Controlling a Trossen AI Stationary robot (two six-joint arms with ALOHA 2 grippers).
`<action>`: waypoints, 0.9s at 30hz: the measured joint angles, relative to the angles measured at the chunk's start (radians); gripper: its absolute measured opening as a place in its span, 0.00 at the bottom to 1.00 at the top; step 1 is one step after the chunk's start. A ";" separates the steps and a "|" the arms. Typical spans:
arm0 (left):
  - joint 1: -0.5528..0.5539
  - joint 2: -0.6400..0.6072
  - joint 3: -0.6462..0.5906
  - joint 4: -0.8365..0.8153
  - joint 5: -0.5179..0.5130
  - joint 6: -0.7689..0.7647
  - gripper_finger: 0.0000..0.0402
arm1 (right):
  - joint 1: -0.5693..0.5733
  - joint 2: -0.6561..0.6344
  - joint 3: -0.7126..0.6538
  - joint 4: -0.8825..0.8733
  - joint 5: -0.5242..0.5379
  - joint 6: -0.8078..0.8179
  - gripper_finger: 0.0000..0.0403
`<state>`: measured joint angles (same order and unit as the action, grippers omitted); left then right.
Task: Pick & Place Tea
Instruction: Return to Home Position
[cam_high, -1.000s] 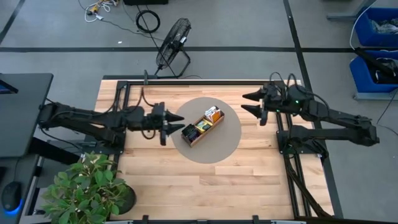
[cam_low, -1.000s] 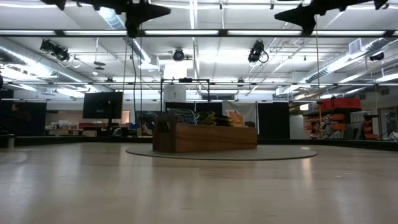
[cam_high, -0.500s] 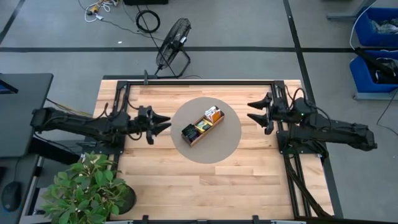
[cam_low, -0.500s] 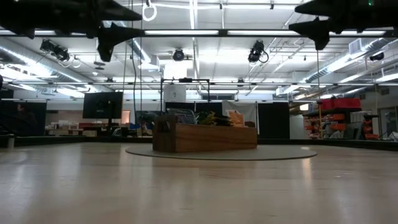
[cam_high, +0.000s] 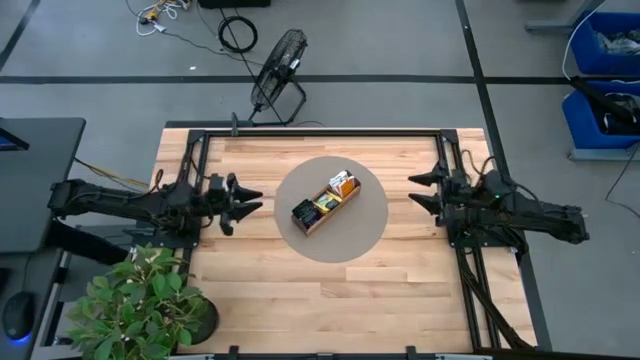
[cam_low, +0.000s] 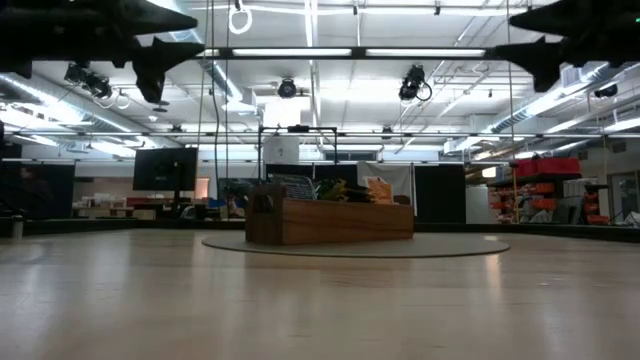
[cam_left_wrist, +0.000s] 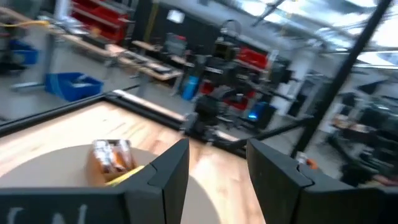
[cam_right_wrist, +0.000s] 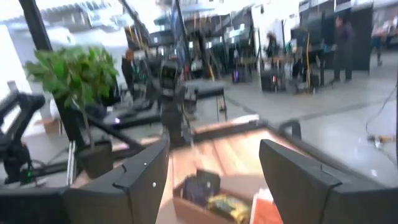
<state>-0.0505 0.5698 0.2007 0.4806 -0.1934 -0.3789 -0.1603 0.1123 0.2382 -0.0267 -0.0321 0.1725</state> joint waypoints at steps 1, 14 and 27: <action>0.000 -0.020 -0.011 0.001 0.022 0.000 0.41 | 0.003 -0.027 0.000 -0.014 0.008 -0.007 0.65; -0.032 -0.233 -0.122 0.017 0.068 0.021 0.41 | 0.048 -0.112 -0.071 -0.012 -0.032 -0.009 0.65; -0.062 -0.250 -0.191 0.007 0.031 0.046 0.41 | 0.048 -0.113 -0.223 0.048 -0.037 -0.038 0.65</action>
<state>-0.1120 0.3199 0.0093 0.4875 -0.1624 -0.3325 -0.1127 -0.0002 0.0152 0.0211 -0.0694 0.1347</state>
